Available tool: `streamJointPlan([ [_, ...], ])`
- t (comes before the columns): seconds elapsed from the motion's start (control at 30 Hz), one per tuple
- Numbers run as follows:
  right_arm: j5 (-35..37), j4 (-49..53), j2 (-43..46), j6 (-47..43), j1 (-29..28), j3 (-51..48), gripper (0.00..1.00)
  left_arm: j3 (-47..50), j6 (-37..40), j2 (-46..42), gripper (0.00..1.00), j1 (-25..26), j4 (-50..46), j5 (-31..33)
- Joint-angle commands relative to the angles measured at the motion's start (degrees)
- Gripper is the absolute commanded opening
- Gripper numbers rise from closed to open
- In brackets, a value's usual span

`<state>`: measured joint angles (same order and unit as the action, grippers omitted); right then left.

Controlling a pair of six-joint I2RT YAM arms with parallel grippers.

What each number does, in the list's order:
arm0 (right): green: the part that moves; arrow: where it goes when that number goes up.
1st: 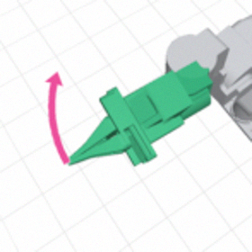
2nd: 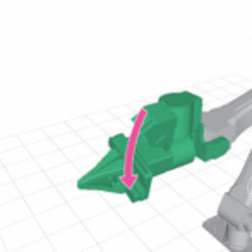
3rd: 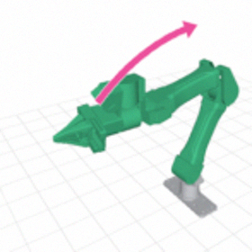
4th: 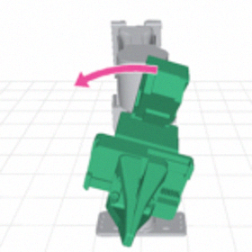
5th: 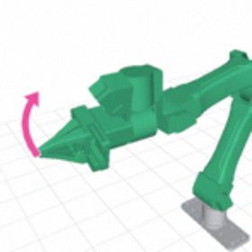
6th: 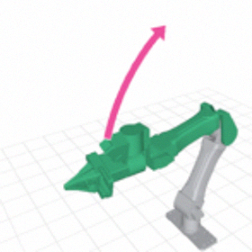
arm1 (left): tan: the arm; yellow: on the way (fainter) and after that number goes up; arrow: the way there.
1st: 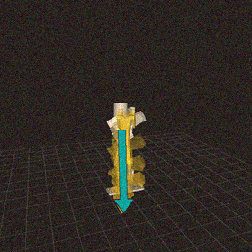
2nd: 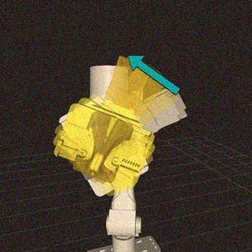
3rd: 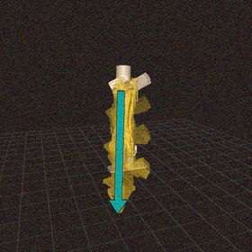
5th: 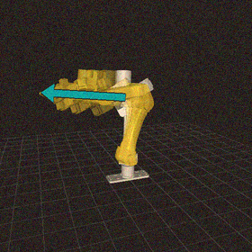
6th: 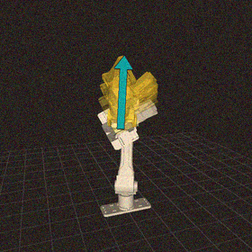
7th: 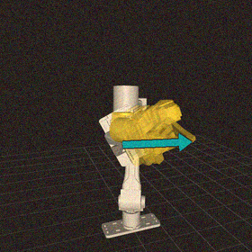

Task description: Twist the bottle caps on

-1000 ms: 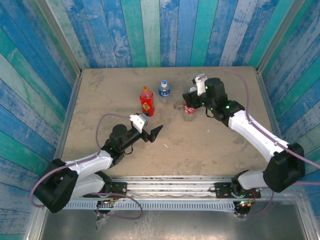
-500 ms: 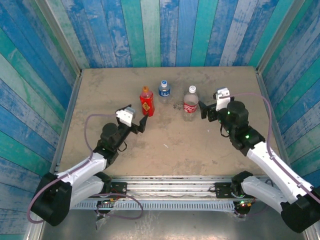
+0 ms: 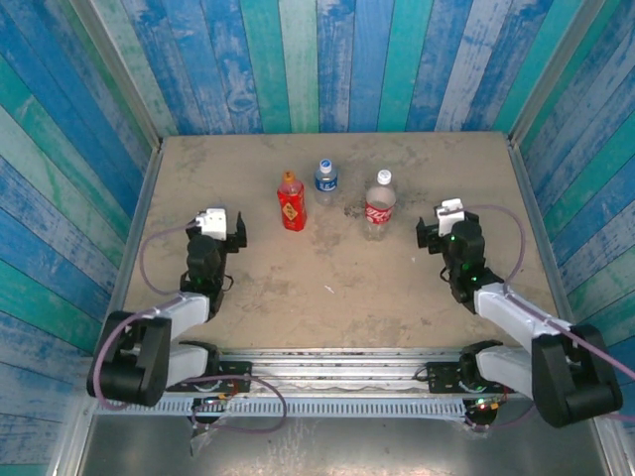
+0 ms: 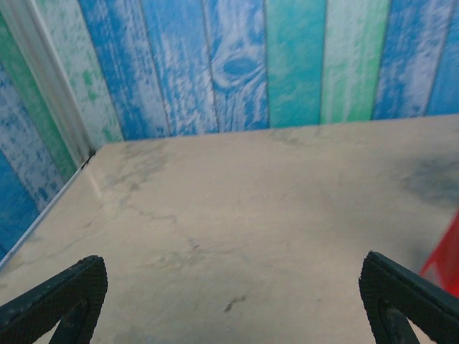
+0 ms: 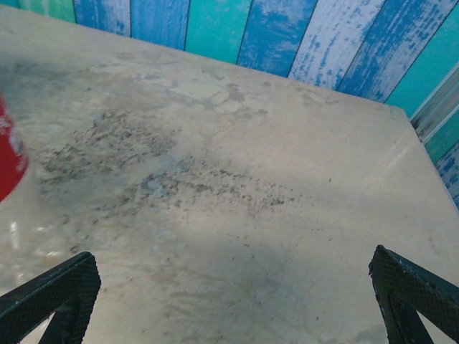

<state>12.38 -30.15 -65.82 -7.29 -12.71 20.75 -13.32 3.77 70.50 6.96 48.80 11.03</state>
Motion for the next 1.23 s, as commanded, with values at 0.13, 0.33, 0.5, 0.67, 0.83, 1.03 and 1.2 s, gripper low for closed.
streamJointPlan([
  [0.13,-10.9,-16.8,-11.7,0.8,7.1,-1.5,1.00,-1.7,-4.5,9.1,0.94,-6.2,8.7,-8.7],
  [0.33,-15.3,-20.5,-20.9,0.6,8.7,1.2,1.00,-2.7,-4.9,16.0,0.94,-6.6,13.0,-7.7],
  [0.5,-15.9,-18.0,-21.0,1.2,9.5,2.4,1.00,-2.5,-5.0,15.7,0.94,-6.6,12.2,-7.3],
  [0.67,-16.0,-17.6,-20.9,1.1,9.5,2.5,1.00,-2.6,-5.1,15.6,0.94,-6.6,12.2,-7.4],
  [0.83,-15.9,-17.5,-21.0,1.2,9.5,2.6,1.00,-2.6,-5.1,15.6,0.94,-6.6,12.2,-7.3],
  [1.03,-15.9,-17.5,-20.9,1.1,9.5,2.6,1.00,-2.8,-5.0,15.7,0.94,-6.6,11.9,-7.4],
  [1.2,-16.1,-17.6,-20.7,1.0,9.5,2.4,1.00,-2.5,-5.1,15.6,0.94,-6.6,12.2,-7.4],
])
